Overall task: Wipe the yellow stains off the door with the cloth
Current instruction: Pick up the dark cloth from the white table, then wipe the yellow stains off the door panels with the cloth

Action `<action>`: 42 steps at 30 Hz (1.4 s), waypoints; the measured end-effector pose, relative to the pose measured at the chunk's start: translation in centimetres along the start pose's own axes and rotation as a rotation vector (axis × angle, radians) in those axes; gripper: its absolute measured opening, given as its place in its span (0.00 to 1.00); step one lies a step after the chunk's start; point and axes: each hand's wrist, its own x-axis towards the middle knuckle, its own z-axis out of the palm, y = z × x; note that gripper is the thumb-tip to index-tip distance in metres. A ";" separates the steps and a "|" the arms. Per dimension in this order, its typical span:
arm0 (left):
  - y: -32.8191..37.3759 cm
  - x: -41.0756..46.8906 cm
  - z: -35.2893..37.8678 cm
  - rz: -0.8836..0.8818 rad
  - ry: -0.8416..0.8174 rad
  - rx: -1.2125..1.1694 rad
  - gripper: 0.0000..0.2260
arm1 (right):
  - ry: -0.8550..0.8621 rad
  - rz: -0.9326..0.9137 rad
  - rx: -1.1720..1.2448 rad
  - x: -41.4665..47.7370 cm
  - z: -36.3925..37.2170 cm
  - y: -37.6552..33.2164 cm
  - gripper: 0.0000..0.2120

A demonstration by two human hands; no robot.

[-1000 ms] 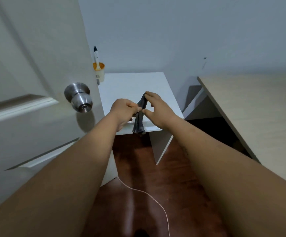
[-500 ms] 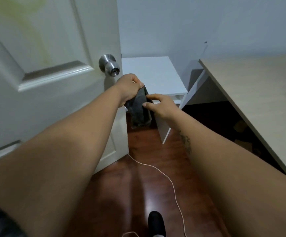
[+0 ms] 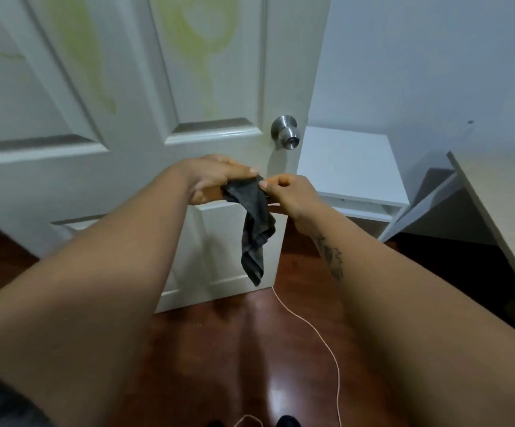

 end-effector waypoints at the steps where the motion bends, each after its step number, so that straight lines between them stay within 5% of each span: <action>1: -0.3 -1.0 -0.9 -0.007 0.011 -0.068 0.26 | -0.014 -0.008 0.005 0.0 0.6 -0.6 0.04; 13: -2.3 -10.7 -7.9 0.079 0.203 -0.384 0.19 | -0.223 -0.051 -0.002 -0.3 7.8 -6.3 0.03; 19: -1.0 -13.1 -10.6 0.218 0.436 -0.237 0.05 | -0.202 -0.116 -0.108 -1.6 12.6 -9.1 0.04; 25: 1.5 -14.2 -13.9 0.344 0.785 0.073 0.10 | -0.338 -0.134 0.074 -5.1 18.2 -11.2 0.22; 31: 2.7 -16.9 -17.3 0.318 0.631 0.240 0.13 | -0.295 -0.255 -0.027 -4.8 24.1 -11.2 0.04; 37: 2.5 -19.4 -21.3 0.349 0.668 0.413 0.12 | -0.153 -0.299 -0.094 -3.5 25.0 -12.5 0.09; 42: 2.1 -20.6 -23.7 0.337 0.541 0.501 0.14 | -0.016 -0.457 -0.119 -3.4 25.2 -14.1 0.09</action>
